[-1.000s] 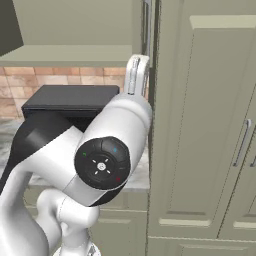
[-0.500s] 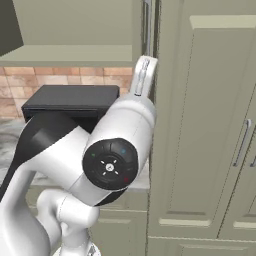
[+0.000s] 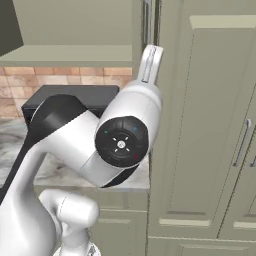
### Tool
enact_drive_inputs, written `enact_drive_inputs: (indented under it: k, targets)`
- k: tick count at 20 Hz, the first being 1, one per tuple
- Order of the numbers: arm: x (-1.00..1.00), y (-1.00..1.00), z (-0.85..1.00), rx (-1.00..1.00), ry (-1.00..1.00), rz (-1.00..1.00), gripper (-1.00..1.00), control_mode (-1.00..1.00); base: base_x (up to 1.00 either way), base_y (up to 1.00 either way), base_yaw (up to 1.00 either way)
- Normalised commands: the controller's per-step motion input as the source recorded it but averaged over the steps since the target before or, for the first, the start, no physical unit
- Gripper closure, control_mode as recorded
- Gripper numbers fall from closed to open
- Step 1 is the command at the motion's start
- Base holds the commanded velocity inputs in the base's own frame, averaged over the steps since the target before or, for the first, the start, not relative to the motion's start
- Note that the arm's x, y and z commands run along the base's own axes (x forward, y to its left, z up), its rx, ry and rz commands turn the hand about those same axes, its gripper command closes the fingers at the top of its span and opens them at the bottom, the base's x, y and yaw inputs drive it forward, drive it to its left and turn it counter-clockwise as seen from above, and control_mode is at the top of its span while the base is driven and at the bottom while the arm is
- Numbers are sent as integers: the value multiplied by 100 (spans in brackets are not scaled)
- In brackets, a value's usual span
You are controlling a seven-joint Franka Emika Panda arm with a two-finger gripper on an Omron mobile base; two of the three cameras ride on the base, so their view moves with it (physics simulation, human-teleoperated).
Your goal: Open the cabinet and move the ladle to the pot. Then close the cabinet.
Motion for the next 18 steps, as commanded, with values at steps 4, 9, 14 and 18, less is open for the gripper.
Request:
enact_drive_inputs:
  k: [4, 9, 14, 18]
  targets:
    - [41, -1, 0, 0, 0, 0, -100, -100, 0, 0, 0]
    - [44, 0, 0, 0, 0, 0, -100, -100, 0, 0, 0]
    - [46, 0, 0, 0, 0, 0, -100, -100, 0, 0, 0]
    - [41, 0, 0, 0, 0, 0, -100, -100, 0, 0, 0]
